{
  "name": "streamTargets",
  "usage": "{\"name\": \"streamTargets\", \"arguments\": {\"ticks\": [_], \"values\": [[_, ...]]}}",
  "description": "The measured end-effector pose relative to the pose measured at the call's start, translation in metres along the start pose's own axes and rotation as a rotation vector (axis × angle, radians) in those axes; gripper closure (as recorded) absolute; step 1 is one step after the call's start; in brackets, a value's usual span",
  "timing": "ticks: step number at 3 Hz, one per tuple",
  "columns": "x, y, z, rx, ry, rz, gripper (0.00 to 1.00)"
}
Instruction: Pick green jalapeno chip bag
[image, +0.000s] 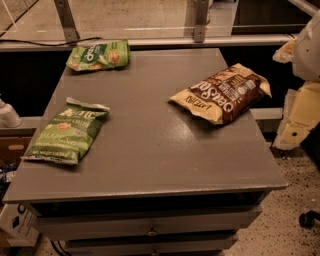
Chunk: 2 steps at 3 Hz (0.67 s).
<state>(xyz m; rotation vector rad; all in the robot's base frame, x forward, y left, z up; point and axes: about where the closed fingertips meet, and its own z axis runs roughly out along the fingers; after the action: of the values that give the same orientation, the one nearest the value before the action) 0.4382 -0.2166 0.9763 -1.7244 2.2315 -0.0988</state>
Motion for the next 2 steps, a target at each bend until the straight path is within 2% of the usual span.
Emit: {"name": "streamTargets", "arguments": {"ticks": [1,2], "values": [[0.0,0.0,0.0,0.0,0.0,0.0,0.0],[-0.01,0.003,0.0,0.003,-0.037,-0.027,0.0]]}}
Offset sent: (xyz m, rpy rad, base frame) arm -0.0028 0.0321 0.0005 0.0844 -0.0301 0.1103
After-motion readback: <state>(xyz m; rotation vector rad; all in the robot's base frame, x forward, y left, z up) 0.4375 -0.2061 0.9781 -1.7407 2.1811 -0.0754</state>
